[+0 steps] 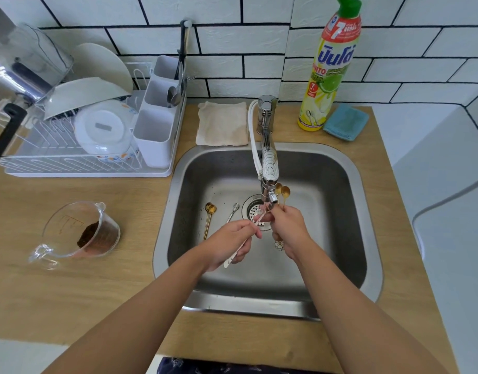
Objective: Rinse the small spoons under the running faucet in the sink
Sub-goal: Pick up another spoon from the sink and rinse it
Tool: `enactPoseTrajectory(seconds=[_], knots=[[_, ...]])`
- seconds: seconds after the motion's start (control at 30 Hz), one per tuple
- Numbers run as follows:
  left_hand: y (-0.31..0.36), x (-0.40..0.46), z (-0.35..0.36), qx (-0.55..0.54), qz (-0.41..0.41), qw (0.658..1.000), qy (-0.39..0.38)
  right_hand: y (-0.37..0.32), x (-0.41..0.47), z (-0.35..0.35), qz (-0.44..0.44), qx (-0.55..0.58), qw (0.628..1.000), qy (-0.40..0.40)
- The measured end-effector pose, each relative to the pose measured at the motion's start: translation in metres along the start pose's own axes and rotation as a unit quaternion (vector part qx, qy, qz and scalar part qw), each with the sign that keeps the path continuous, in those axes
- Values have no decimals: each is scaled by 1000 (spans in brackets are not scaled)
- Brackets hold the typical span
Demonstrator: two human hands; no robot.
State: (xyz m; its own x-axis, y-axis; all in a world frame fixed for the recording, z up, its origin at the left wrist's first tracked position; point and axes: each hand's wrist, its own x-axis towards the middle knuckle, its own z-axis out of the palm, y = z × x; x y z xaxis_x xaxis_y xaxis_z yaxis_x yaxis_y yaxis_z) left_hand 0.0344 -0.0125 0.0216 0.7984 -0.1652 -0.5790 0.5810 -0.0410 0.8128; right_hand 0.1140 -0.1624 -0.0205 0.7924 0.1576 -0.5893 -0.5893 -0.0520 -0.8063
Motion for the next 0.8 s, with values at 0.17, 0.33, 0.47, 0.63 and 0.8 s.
enactPoseTrajectory(seconds=[0.17,0.33,0.47,0.63,0.8], knots=[[2,4,-1,41,13,999,14,5,-9,-2,-12,-12,997,-75],[3,16,-1,80,8,995,57,-10,0,-21,-35,96,992,77],[13,33,11,68,17,988,141,-12,-2,-31,-33,127,984,121],[18,47,23,145,-6,952,270,-13,-5,-33,-35,115,987,107],[3,26,-2,10,-64,998,20,-13,-4,-37,-10,73,997,5]])
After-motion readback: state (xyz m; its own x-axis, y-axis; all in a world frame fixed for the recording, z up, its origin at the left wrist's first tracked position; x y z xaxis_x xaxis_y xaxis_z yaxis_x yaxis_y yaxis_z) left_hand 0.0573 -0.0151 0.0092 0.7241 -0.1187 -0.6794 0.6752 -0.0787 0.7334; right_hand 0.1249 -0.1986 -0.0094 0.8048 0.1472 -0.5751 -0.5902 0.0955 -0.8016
